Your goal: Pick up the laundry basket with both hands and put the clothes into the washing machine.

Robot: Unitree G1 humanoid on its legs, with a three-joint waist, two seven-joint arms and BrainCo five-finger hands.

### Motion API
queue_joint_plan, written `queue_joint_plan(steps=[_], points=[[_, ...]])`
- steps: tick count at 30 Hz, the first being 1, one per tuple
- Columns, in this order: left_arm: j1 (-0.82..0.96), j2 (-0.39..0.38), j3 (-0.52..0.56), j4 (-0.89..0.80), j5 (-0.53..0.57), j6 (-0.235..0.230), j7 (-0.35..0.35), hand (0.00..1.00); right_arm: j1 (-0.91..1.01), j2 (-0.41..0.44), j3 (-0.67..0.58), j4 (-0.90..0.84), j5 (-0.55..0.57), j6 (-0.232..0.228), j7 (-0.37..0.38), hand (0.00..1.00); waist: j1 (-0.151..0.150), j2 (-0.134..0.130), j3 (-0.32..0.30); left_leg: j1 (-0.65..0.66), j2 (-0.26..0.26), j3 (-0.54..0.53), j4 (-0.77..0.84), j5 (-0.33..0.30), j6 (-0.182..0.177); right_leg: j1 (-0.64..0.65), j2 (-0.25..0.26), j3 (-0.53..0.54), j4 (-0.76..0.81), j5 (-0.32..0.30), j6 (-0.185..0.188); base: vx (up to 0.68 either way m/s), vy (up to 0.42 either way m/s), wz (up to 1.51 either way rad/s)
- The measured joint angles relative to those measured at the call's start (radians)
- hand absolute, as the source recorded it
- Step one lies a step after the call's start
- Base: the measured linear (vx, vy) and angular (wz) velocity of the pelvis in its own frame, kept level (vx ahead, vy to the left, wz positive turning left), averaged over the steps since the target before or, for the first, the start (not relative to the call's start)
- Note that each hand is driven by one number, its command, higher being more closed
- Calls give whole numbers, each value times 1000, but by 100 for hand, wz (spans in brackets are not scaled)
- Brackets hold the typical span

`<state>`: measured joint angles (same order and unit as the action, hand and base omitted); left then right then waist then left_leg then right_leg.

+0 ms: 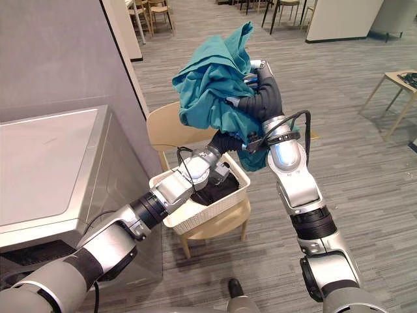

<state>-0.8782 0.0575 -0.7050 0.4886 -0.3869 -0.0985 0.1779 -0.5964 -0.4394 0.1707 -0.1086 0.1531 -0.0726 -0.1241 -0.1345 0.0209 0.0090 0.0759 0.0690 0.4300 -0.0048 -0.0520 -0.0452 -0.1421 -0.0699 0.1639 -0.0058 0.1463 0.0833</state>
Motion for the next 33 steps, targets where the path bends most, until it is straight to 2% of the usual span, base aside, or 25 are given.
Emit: queue_joint_plan(steps=[1,3,14,19,20,24,28,29,32,33], points=[[0,0,0,-23,0,-6,4,100,2,1,6,-1,3,-7,0,100,-14,0,0,2,0,4,-1,0,0,0,0,3,0,0,0,-5,-14,-7],[0,-2,0,-26,1,-17,19,100,9,1,6,-3,3,-22,-1,100,-17,0,0,7,-1,12,-5,-1,-1,0,1,8,0,0,0,-2,-15,-9],[5,-14,12,-27,9,-21,40,100,47,6,0,-35,3,-40,-3,100,-17,15,-10,15,-2,15,-22,0,-1,6,5,10,-17,1,1,13,-7,-1],[55,-10,77,-27,46,-21,38,100,139,41,-82,-100,2,-64,-2,100,-16,14,-10,26,-4,11,-31,-1,-1,17,4,7,-20,-1,2,0,0,0],[68,-3,103,-27,50,-21,37,100,177,41,-114,-114,2,-70,-2,0,-15,14,-10,26,-5,9,-31,-1,-1,17,5,5,-20,-1,3,10,-18,3],[104,30,151,-40,100,-21,32,100,280,51,-220,-115,3,-74,-1,0,-16,12,-10,26,-7,3,-32,-1,-1,19,6,2,-20,-4,6,4,-24,4],[230,60,299,-108,156,-20,28,100,431,113,-424,-148,16,-77,-7,0,-16,12,-10,31,-6,1,-32,-1,0,26,10,-1,-21,-4,6,0,0,0],[289,86,353,-141,163,-19,26,100,494,144,-505,-162,17,-81,-12,0,-17,12,-10,35,-4,-1,-32,-1,0,32,12,-3,-22,-4,6,0,0,0],[403,122,427,-233,169,-17,25,100,618,217,-601,-191,44,-82,-27,0,-16,12,-10,34,-2,-8,-32,-1,-1,35,12,-9,-25,-6,9,-1,-29,6],[453,125,458,-277,206,-16,24,100,673,248,-619,-193,61,-87,-27,0,-16,12,-9,32,-2,-11,-32,-1,-1,35,12,-12,-25,-13,17,-6,-26,7]])
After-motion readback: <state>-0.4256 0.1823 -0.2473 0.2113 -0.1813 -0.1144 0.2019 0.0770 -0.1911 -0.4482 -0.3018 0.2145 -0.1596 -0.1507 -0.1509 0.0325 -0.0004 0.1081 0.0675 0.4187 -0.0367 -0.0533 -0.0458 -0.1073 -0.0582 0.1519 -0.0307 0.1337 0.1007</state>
